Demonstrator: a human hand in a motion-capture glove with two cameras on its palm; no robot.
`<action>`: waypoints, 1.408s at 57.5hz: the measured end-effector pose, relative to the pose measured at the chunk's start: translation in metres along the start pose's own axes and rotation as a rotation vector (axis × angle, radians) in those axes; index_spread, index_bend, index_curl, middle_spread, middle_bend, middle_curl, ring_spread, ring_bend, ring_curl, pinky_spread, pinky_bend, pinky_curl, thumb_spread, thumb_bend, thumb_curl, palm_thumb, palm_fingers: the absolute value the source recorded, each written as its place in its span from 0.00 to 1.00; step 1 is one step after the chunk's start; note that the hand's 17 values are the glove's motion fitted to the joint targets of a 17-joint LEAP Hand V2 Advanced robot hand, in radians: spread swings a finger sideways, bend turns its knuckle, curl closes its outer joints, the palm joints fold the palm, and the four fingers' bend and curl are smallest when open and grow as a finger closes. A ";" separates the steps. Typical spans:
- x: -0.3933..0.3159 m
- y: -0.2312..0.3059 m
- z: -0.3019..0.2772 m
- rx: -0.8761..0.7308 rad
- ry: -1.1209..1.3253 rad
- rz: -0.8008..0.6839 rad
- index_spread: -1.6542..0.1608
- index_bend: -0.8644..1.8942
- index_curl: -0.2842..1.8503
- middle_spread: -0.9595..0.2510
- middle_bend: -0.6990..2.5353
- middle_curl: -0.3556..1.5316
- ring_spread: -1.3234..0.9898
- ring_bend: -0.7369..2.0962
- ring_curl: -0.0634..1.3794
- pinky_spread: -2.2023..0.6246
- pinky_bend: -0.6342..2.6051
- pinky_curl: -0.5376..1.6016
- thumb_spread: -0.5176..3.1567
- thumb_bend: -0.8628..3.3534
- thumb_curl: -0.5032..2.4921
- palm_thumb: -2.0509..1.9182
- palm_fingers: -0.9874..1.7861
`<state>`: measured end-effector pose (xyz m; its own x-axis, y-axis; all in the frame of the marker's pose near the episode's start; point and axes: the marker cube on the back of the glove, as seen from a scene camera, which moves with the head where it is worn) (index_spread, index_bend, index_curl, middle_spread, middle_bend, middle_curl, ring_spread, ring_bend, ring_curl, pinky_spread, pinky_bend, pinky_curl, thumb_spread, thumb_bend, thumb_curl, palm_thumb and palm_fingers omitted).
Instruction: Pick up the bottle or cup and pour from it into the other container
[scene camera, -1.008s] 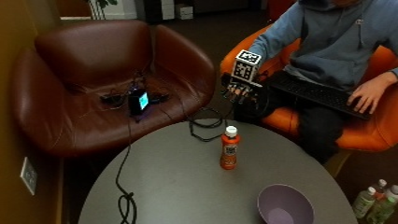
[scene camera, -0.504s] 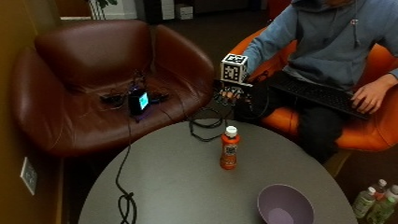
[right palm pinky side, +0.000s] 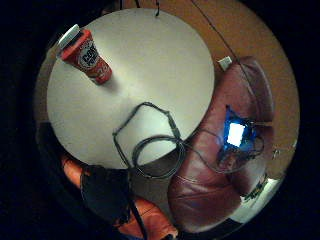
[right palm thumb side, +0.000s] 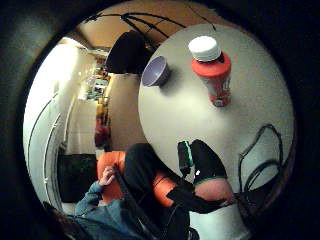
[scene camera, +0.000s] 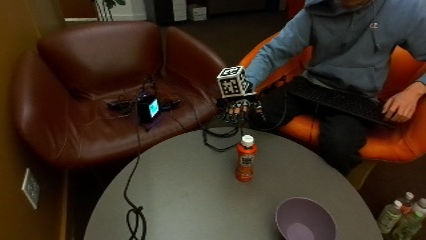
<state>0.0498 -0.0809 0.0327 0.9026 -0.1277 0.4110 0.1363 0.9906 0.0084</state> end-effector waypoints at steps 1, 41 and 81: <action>0.001 0.000 0.000 -0.009 -0.006 0.000 0.71 0.38 0.28 0.70 0.27 0.34 0.54 0.35 0.23 0.86 0.30 0.41 0.42 0.20 0.29 0.68 0.41; 0.041 -0.061 0.052 -0.095 -0.292 0.035 0.71 0.37 0.27 0.67 0.27 0.34 0.53 0.35 0.24 0.85 0.31 0.42 0.40 0.20 0.29 0.67 0.40; 0.046 -0.094 0.096 -0.158 -0.532 0.010 0.71 0.36 0.26 0.64 0.28 0.36 0.52 0.35 0.25 0.85 0.29 0.41 0.39 0.20 0.28 0.67 0.42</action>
<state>0.0388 -0.1753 0.1385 0.5787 -0.0358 0.8148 0.2255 0.9671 -0.1176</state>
